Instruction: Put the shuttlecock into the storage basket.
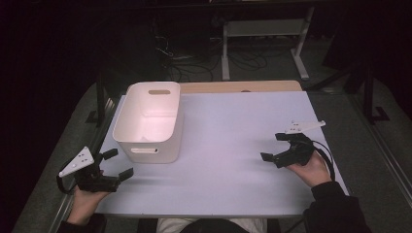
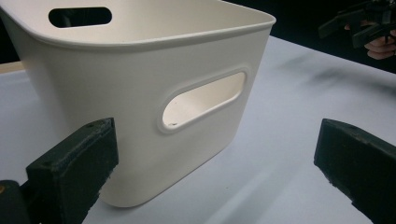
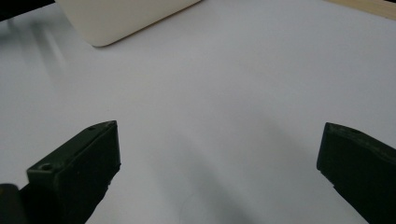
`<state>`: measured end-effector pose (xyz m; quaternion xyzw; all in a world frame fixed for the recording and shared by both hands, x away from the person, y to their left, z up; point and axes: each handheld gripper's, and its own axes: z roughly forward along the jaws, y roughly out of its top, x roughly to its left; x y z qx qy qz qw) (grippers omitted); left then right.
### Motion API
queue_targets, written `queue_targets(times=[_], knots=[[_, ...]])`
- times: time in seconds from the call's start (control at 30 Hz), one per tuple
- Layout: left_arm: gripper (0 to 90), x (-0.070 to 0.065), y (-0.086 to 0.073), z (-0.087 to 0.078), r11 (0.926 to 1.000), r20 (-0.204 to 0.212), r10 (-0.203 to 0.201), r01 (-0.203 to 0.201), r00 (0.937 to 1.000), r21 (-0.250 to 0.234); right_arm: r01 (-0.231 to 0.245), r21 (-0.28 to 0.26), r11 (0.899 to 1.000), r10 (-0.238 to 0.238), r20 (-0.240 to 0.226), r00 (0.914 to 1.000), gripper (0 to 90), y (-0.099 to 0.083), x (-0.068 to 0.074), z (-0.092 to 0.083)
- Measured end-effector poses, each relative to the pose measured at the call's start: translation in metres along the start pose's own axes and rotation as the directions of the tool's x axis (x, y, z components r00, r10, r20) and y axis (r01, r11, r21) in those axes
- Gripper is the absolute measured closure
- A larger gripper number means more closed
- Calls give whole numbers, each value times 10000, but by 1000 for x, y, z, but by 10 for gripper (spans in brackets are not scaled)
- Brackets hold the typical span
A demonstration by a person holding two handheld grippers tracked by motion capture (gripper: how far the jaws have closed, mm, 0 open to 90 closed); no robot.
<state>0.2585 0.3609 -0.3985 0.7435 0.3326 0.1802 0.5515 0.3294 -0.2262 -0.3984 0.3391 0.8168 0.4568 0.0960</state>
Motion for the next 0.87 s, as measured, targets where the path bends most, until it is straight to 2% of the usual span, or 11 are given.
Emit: queue_targets(times=[0.37,0.87], knots=[[0,0,0,0,10000,-16,8,-8,10000,15,-307,-410,9987,327,499,9982,0,-18,-3,-11],[0,0,0,-1,10000,-25,0,0,10000,26,-359,-632,9974,404,720,9966,0,-32,-2,-14]])
